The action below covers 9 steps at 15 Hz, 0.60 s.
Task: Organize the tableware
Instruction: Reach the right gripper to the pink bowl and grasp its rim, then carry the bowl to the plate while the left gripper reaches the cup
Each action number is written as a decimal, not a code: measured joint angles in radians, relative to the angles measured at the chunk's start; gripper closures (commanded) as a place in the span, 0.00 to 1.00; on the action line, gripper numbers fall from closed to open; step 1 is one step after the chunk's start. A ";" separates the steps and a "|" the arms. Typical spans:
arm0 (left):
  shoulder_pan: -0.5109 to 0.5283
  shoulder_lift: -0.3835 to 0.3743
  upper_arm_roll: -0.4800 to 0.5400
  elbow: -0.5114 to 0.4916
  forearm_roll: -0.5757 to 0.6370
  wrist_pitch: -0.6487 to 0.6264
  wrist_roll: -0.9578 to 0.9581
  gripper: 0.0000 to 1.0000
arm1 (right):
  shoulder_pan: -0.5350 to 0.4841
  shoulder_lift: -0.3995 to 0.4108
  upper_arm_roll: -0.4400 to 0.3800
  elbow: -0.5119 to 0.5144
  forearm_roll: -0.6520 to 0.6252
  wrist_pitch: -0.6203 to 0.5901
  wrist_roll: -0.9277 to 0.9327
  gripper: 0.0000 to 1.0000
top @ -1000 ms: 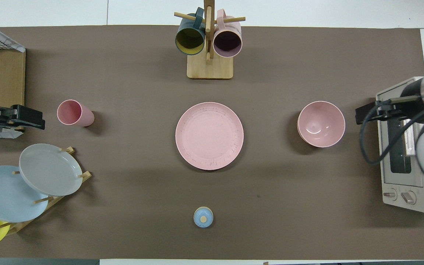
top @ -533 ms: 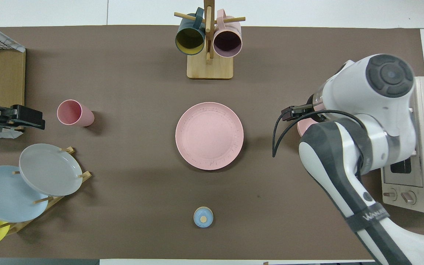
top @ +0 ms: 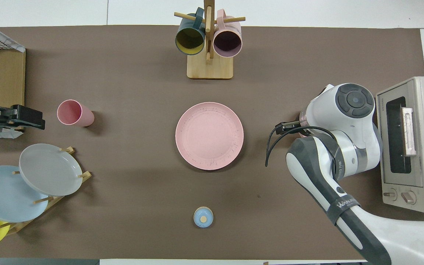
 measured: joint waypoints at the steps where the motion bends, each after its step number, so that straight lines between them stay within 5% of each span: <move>1: 0.000 0.000 0.000 0.000 0.000 0.000 0.000 0.00 | 0.000 0.007 0.000 0.000 -0.009 0.000 0.000 0.60; 2: 0.000 0.000 0.000 0.000 0.000 0.000 0.000 0.00 | 0.001 0.012 0.000 0.000 -0.026 0.000 0.000 0.63; 4: 0.000 0.000 0.000 0.000 0.000 0.000 0.000 0.00 | 0.001 0.020 0.000 0.000 -0.054 0.000 0.000 1.00; 9: 0.000 -0.001 -0.003 0.000 0.000 0.000 0.000 0.00 | 0.015 0.021 0.000 0.015 -0.121 -0.018 -0.001 1.00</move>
